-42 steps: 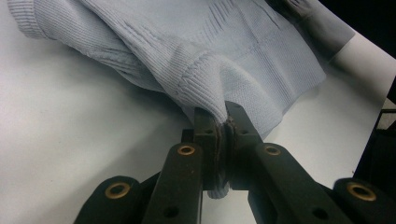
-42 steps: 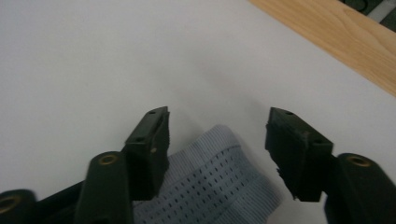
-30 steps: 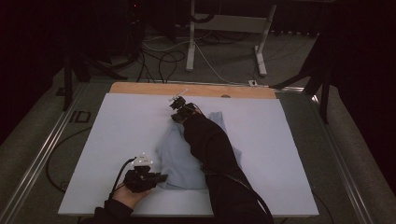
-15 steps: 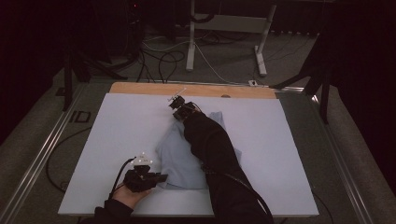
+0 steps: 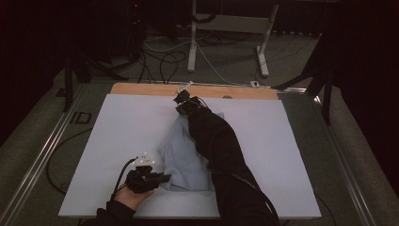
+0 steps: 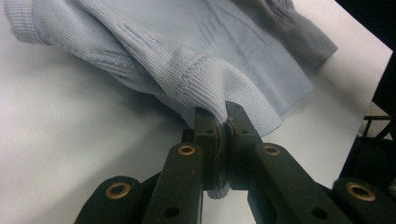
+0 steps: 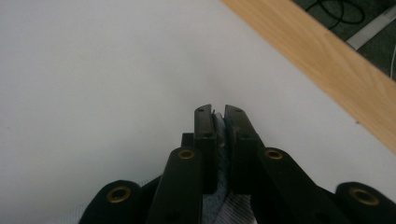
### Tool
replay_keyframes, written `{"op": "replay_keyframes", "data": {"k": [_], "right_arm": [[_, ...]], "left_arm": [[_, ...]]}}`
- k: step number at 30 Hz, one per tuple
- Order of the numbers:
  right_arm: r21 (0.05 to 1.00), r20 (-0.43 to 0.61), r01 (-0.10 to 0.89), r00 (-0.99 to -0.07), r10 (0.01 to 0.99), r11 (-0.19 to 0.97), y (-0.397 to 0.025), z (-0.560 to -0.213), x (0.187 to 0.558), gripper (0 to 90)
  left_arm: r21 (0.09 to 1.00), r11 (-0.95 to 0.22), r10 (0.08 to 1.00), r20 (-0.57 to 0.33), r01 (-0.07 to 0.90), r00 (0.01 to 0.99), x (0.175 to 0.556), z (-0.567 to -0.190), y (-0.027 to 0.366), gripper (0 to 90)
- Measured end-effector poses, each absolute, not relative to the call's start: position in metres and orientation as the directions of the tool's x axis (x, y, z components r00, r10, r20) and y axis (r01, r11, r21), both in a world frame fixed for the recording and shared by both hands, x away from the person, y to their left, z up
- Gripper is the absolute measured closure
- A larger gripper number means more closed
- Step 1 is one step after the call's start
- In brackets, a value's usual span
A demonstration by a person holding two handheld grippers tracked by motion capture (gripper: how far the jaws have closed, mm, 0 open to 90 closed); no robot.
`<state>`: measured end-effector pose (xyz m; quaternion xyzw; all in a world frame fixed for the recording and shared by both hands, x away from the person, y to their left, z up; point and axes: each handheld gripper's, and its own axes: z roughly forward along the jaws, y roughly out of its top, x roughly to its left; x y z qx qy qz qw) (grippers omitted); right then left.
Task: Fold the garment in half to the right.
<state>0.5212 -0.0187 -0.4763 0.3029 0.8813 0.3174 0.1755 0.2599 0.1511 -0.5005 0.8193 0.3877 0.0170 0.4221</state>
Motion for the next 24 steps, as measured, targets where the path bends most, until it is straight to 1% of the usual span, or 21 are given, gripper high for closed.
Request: {"op": "replay_keyframes", "data": {"k": [15,24], "right_arm": [[0.707,-0.117,0.396,-0.752,0.649,0.586,-0.041,-0.449,0.514,84.8],[0.730,-0.097,0.392,-0.752,0.653,0.559,-0.065,-0.434,0.509,84.8]], "left_arm": [[0.733,-0.378,0.596,-0.275,0.566,0.755,0.263,-0.473,0.123,86.5],[0.732,-0.414,0.558,-0.265,0.541,0.786,0.266,-0.467,0.098,86.6]]}}
